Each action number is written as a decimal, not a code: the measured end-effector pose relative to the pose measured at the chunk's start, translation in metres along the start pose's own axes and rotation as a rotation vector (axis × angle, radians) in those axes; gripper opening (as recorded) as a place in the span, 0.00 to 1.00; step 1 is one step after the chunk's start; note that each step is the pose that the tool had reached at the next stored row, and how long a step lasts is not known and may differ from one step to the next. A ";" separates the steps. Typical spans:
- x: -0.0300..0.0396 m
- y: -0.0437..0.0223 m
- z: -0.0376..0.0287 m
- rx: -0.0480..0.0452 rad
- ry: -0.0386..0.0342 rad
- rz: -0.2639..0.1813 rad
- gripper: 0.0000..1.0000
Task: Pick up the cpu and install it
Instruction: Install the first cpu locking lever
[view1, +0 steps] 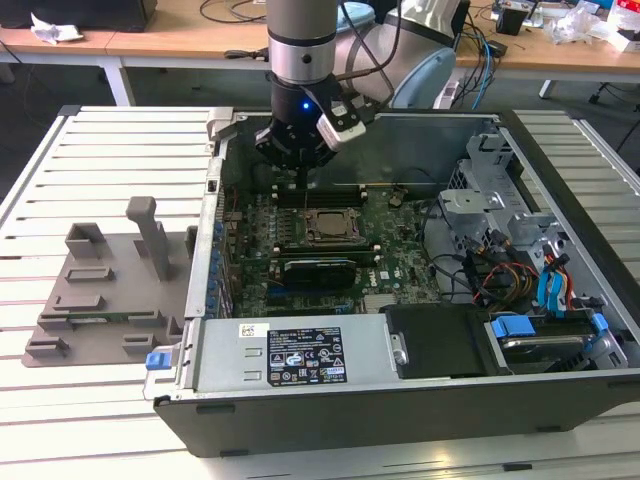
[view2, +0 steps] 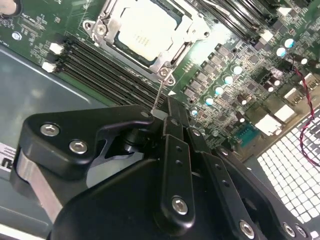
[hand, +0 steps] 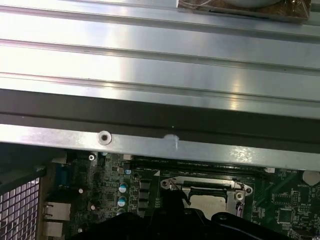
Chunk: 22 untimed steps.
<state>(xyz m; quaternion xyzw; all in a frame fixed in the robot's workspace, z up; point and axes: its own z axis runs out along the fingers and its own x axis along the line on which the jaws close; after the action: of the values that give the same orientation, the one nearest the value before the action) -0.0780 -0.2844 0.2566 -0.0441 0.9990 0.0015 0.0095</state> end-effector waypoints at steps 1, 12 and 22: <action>-0.0030 -0.0002 0.0001 0.0000 0.0001 0.000 0.11; -0.0051 -0.0005 0.0078 0.0000 0.0003 0.000 0.11; -0.0049 -0.0004 0.0186 -0.0002 0.0003 0.000 0.11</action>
<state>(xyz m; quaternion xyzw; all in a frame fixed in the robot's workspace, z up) -0.0727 -0.2843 0.2381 -0.0441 0.9990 0.0016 0.0093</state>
